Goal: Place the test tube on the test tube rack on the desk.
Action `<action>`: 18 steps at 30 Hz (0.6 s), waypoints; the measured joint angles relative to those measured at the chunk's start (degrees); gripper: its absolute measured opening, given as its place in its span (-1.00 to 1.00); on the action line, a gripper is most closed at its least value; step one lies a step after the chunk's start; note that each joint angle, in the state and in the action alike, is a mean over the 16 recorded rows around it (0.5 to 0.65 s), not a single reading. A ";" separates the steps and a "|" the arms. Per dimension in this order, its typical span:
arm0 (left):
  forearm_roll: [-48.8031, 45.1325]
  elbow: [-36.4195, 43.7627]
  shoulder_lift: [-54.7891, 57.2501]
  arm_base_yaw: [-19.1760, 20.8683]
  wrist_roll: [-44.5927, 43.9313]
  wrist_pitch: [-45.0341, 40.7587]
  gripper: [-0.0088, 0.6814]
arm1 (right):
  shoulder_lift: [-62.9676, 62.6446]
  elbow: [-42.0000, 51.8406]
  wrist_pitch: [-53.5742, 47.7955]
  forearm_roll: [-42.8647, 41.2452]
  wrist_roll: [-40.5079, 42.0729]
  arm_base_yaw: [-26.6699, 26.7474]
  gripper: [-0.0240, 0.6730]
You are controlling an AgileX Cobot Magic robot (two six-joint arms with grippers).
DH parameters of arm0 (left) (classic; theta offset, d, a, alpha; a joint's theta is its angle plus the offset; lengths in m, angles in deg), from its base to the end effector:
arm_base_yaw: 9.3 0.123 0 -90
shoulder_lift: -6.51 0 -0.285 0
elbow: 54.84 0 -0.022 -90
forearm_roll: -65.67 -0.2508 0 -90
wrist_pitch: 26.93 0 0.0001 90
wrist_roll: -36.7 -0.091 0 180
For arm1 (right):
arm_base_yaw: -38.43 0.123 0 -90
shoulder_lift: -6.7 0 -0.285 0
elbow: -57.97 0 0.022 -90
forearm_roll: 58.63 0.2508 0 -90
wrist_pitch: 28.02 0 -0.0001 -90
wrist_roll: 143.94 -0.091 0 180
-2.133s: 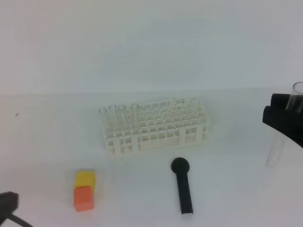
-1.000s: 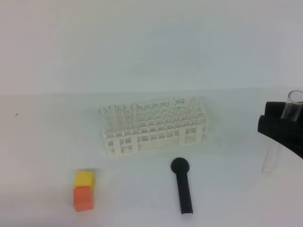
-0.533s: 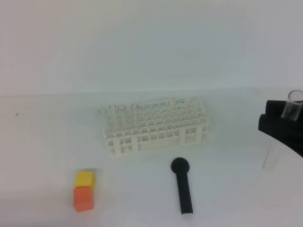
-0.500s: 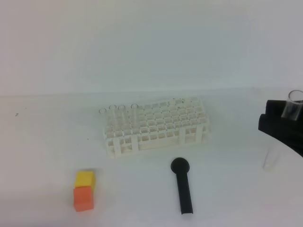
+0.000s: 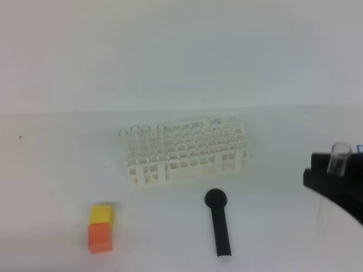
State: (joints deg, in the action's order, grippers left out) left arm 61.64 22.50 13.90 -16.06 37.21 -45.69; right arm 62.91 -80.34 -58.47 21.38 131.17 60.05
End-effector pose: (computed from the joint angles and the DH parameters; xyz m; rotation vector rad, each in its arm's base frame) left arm 0.0534 -0.0043 0.1833 0.1424 1.7999 -0.0225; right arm 0.1408 0.1048 0.3285 -0.9318 1.5510 0.5332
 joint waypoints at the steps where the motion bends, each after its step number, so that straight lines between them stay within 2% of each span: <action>1: 0.00 0.00 0.00 0.00 0.00 0.00 -0.98 | 0.00 0.75 0.48 0.01 0.04 0.00 -0.59; 7: -0.04 0.00 0.00 0.00 0.00 0.00 -0.98 | 0.29 4.80 6.56 0.00 -0.71 0.47 -0.59; 12: -0.08 0.00 0.00 0.00 0.00 0.00 -0.98 | 1.31 6.75 15.60 -1.40 -3.61 2.00 -0.59; 18: -0.13 0.00 0.00 0.00 0.00 0.00 -0.98 | 4.51 7.21 28.96 -11.14 -14.47 5.52 -0.59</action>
State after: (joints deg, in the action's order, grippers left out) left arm 61.52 22.50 13.90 -16.06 37.21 -45.69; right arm 67.42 -73.12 -29.51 10.24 116.71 65.57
